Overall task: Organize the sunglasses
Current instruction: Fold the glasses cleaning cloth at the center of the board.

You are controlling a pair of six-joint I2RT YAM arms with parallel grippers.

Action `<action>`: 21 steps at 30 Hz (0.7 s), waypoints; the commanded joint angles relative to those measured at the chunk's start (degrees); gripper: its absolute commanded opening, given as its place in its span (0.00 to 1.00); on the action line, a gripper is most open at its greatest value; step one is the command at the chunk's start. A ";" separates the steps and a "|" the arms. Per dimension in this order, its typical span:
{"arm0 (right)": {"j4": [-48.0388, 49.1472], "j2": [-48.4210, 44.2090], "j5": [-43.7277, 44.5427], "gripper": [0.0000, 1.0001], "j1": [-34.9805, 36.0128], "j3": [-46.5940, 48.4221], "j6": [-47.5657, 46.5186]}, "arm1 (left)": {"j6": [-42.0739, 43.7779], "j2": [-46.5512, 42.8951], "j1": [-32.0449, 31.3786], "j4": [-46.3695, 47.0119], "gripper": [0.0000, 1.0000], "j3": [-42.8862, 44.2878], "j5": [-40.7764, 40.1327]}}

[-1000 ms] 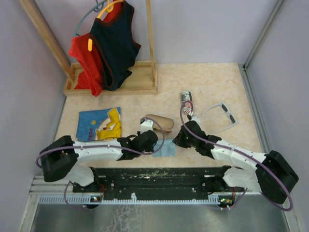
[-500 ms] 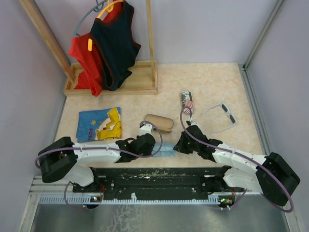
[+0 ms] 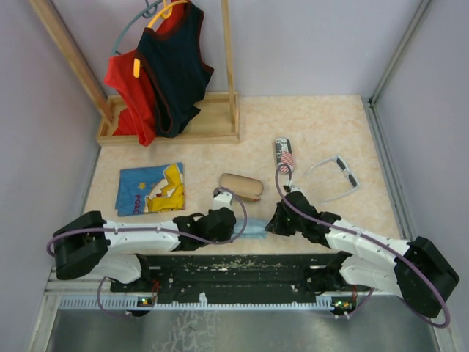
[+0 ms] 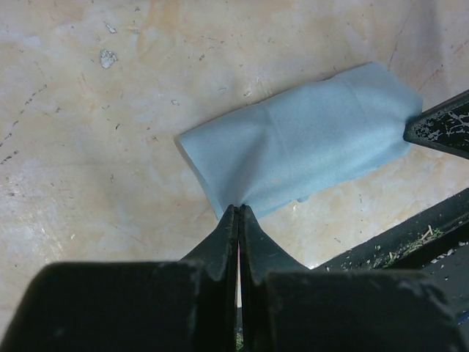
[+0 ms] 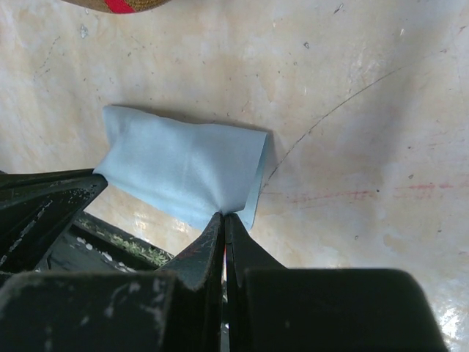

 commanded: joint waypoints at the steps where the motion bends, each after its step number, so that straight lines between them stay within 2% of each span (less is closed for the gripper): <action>1: 0.51 0.04 -1.24 0.00 -0.60 -0.32 -1.52 | -0.72 0.04 -0.70 -0.97 0.01 -0.88 -0.21; 17: 3.12 3.43 -1.54 0.01 -0.59 -1.90 -1.68 | -0.70 3.46 -1.24 0.14 0.01 -0.71 -0.33; 19: 3.60 4.15 -1.45 0.05 -0.59 -2.10 -1.73 | -0.67 3.77 -1.29 0.18 0.04 -0.69 -0.11; 21: 3.54 4.57 -0.92 0.12 -0.55 -2.06 -1.82 | -0.73 3.52 -1.37 -0.08 0.15 -0.71 -0.05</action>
